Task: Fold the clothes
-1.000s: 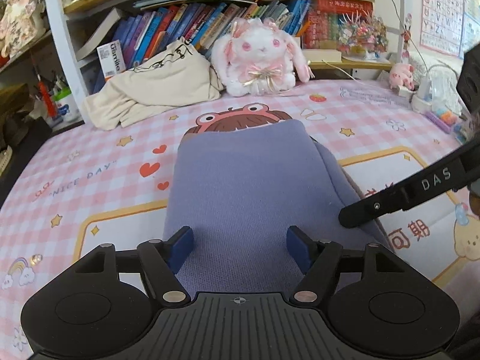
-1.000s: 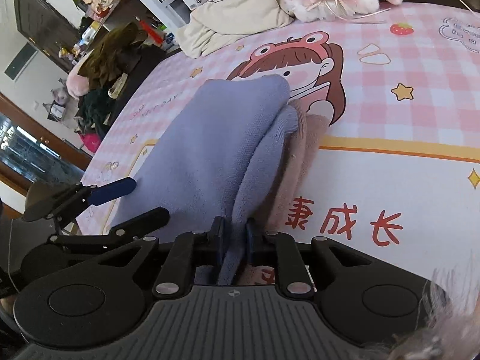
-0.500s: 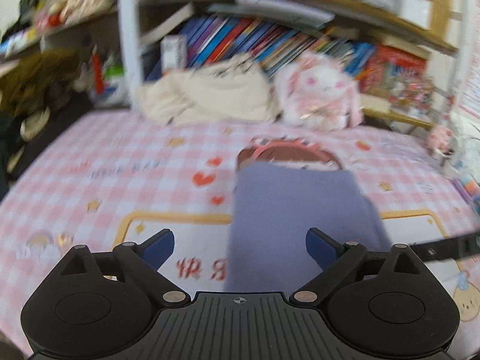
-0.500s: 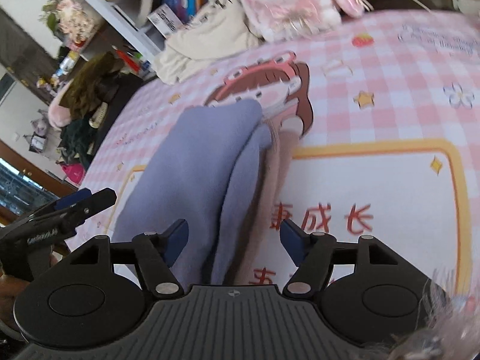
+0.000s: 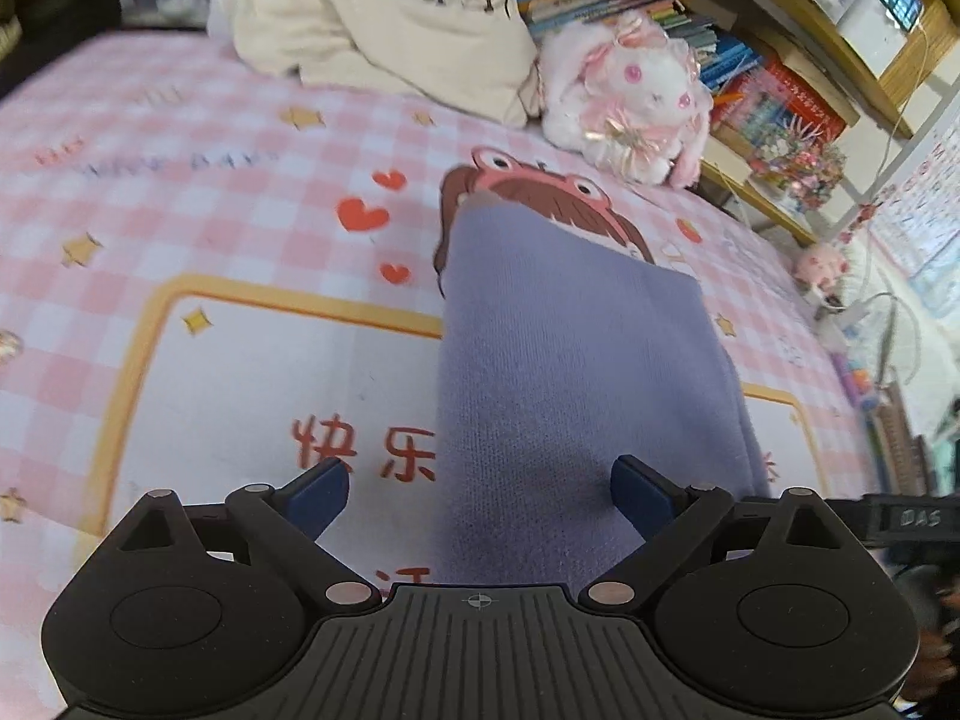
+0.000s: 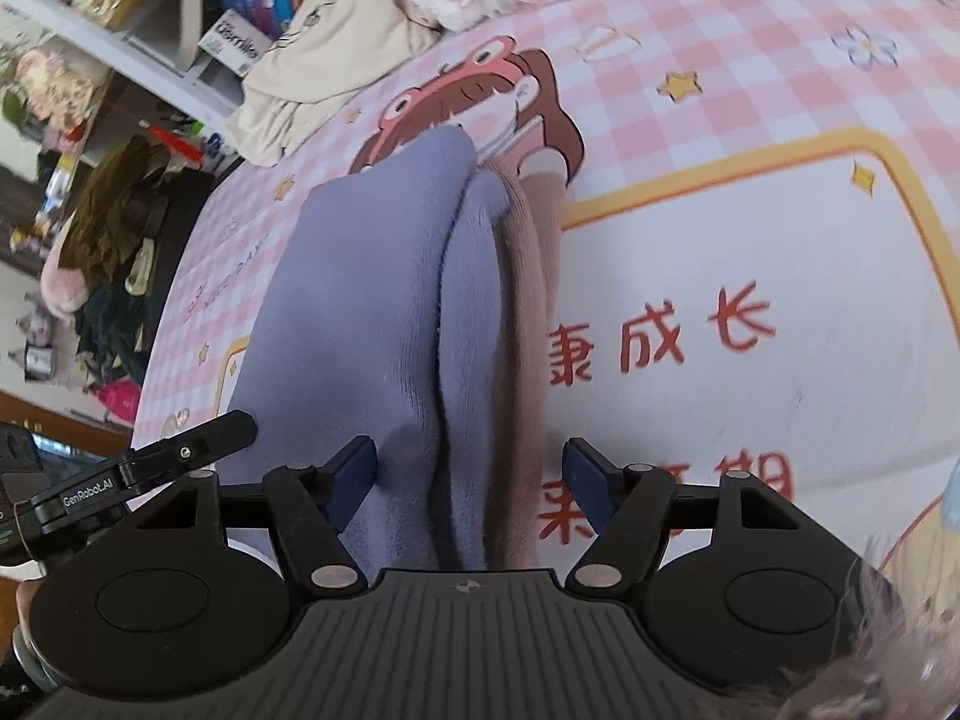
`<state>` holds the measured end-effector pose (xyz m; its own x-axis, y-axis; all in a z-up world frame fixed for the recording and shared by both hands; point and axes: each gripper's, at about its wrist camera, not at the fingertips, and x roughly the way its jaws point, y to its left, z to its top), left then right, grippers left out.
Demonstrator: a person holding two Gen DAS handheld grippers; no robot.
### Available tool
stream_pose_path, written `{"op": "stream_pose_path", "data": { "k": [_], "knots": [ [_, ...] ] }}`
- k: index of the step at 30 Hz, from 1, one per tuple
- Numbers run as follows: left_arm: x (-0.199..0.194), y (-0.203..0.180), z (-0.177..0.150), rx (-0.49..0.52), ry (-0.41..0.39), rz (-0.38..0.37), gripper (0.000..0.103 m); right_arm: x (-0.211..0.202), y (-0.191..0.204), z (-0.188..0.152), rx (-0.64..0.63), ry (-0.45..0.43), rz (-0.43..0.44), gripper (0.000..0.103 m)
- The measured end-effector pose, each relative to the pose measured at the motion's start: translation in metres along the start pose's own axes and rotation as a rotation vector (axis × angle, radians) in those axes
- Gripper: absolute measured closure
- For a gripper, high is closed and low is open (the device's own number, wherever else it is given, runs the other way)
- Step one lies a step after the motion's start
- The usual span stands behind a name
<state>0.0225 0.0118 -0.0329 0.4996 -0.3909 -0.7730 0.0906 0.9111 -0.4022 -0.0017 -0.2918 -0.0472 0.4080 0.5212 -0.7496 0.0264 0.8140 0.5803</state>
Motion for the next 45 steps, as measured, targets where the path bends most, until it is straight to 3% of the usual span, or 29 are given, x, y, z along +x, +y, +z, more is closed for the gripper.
{"op": "stream_pose_path", "data": {
  "k": [3,5,7,8,9,13,17,25,30,34,38,42,45],
  "knots": [
    [0.01,0.008,0.002,-0.045,0.042,-0.06,0.008,0.004,0.002,-0.004,0.023,-0.013,-0.007,0.039],
    [0.016,0.011,0.003,-0.064,0.06,-0.093,0.012,0.003,0.012,-0.009,-0.032,-0.04,-0.036,0.049],
    [0.018,0.007,0.004,-0.04,0.067,-0.11,0.019,0.002,0.022,-0.013,-0.087,-0.067,-0.065,0.053],
    [0.019,0.004,0.004,-0.024,0.07,-0.118,0.032,0.001,0.027,-0.016,-0.115,-0.08,-0.079,0.056],
    [0.019,0.002,0.005,-0.009,0.073,-0.125,0.034,0.001,0.032,-0.018,-0.143,-0.093,-0.094,0.06],
    [0.008,-0.029,0.002,0.199,0.017,-0.056,0.042,-0.001,0.052,-0.027,-0.253,-0.147,-0.151,0.073],
    [0.002,-0.046,0.003,0.339,-0.015,-0.03,0.042,0.002,0.067,-0.036,-0.347,-0.168,-0.205,0.073],
    [0.021,0.01,0.021,0.038,0.114,-0.156,0.032,0.004,0.032,-0.018,-0.041,-0.125,-0.096,0.051],
    [0.034,0.024,0.029,-0.064,0.138,-0.208,0.029,0.013,0.014,-0.004,0.122,-0.087,-0.031,0.048],
    [0.041,0.02,0.031,-0.071,0.134,-0.211,0.031,0.02,0.019,0.001,0.103,-0.087,-0.042,0.048],
    [0.034,0.004,0.028,0.007,0.103,-0.164,0.044,0.019,0.034,-0.003,-0.008,-0.13,-0.077,0.071],
    [0.023,-0.016,0.021,0.136,0.077,-0.107,0.045,0.015,0.063,-0.02,-0.277,-0.198,-0.192,0.074],
    [0.024,-0.01,0.023,0.112,0.101,-0.117,0.04,0.016,0.053,-0.018,-0.22,-0.173,-0.164,0.068]
  ]
}}
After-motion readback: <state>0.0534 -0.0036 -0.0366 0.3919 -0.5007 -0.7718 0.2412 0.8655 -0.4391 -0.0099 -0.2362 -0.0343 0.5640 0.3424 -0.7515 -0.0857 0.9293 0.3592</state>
